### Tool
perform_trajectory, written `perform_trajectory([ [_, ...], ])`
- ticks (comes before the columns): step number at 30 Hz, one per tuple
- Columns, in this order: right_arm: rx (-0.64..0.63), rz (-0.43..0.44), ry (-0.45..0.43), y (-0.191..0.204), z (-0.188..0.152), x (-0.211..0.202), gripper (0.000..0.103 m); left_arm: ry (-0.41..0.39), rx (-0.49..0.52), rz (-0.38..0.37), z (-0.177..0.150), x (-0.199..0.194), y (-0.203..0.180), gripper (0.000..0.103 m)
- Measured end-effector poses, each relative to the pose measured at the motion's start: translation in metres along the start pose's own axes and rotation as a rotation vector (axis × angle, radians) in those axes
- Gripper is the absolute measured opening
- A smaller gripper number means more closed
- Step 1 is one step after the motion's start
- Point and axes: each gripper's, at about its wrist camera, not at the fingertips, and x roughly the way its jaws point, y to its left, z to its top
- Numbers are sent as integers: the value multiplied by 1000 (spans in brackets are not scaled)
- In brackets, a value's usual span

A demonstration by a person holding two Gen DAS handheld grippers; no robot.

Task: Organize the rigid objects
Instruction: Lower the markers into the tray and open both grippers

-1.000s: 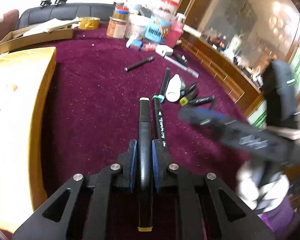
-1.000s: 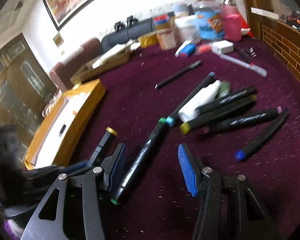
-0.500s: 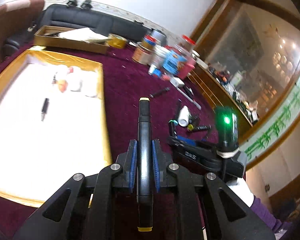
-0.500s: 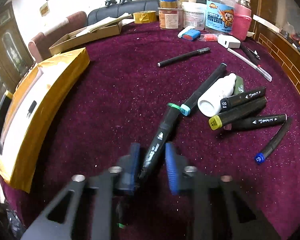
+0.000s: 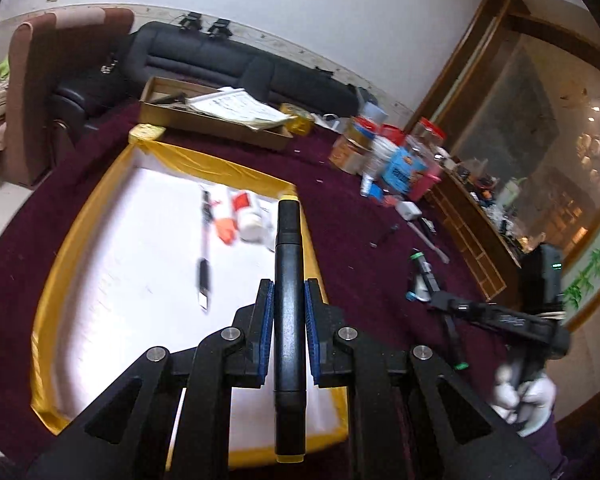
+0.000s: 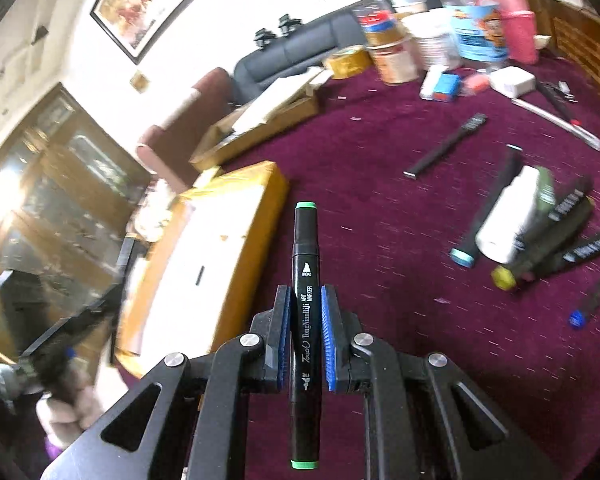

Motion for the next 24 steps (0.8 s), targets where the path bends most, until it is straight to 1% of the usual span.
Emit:
perform_trajectory([
  [3,5,66,37,20,10,17,13,37,-21,30,13,15,17,12],
  [5,-8,91,67,36,13,34,13,64,-36,52,22,29,29,12],
  [8,-53,92,115,67,15,67,13,101,-59,101,34,52,48,12],
  [12,-77,90,182,100,18,115,13,141,-80,152,43,80,69,12],
  [16,-69,91,229,122,24,156,13,165,-129,171,49,98,93,12],
  [24,-21,85,262,147,41,216,13,172,-177,181,63,114,119,12],
])
